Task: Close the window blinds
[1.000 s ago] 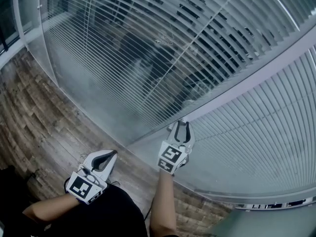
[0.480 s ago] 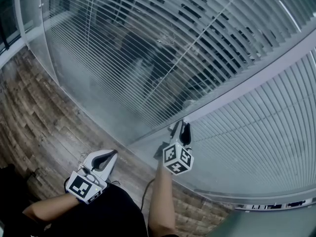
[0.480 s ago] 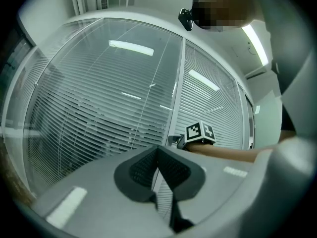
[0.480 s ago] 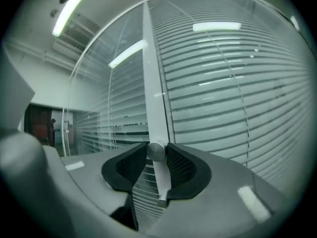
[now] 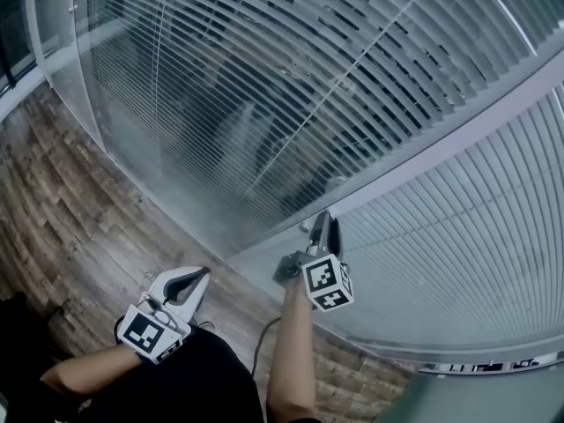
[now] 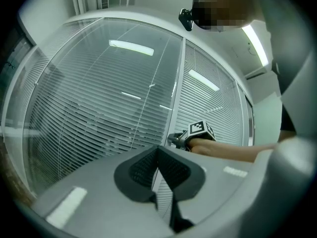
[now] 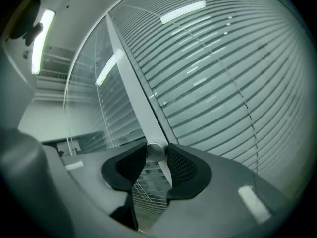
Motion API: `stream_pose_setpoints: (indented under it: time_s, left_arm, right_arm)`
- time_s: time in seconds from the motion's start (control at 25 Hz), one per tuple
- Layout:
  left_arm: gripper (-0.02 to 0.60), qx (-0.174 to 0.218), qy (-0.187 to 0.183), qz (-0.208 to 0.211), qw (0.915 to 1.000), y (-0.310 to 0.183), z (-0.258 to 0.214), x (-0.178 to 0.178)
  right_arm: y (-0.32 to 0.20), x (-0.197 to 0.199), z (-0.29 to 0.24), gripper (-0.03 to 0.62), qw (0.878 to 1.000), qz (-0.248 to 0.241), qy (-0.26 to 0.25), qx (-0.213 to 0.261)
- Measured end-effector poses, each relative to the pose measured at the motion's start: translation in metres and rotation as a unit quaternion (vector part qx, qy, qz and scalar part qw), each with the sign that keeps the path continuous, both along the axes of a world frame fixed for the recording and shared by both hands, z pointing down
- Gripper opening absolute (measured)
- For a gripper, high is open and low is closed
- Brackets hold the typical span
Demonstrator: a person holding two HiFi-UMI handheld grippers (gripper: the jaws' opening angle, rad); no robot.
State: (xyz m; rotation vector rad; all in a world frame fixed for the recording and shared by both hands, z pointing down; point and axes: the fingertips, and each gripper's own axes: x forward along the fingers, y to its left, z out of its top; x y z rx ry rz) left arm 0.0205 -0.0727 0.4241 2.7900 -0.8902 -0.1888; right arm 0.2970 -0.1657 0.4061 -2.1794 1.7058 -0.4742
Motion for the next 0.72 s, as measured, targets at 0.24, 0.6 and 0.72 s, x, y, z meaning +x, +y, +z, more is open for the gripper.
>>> stream_pose_setpoints:
  time_s: [0.24, 0.6, 0.72]
  left_arm:
    - [0.002, -0.006, 0.001, 0.0, 1.0, 0.0, 0.003, 0.001]
    - [0.002, -0.017, 0.002, 0.0, 0.9999, -0.001, 0.004, 0.001]
    - [0.002, -0.017, 0.0, -0.002, 0.9998, 0.0, 0.005, 0.002]
  right_arm:
    - [0.003, -0.012, -0.007, 0.141, 0.956, 0.001, 0.276, -0.096]
    - [-0.006, -0.018, -0.001, 0.112, 0.901, 0.01, 0.404, -0.158]
    - [-0.005, -0.018, -0.001, 0.11, 0.891, 0.027, 0.424, -0.161]
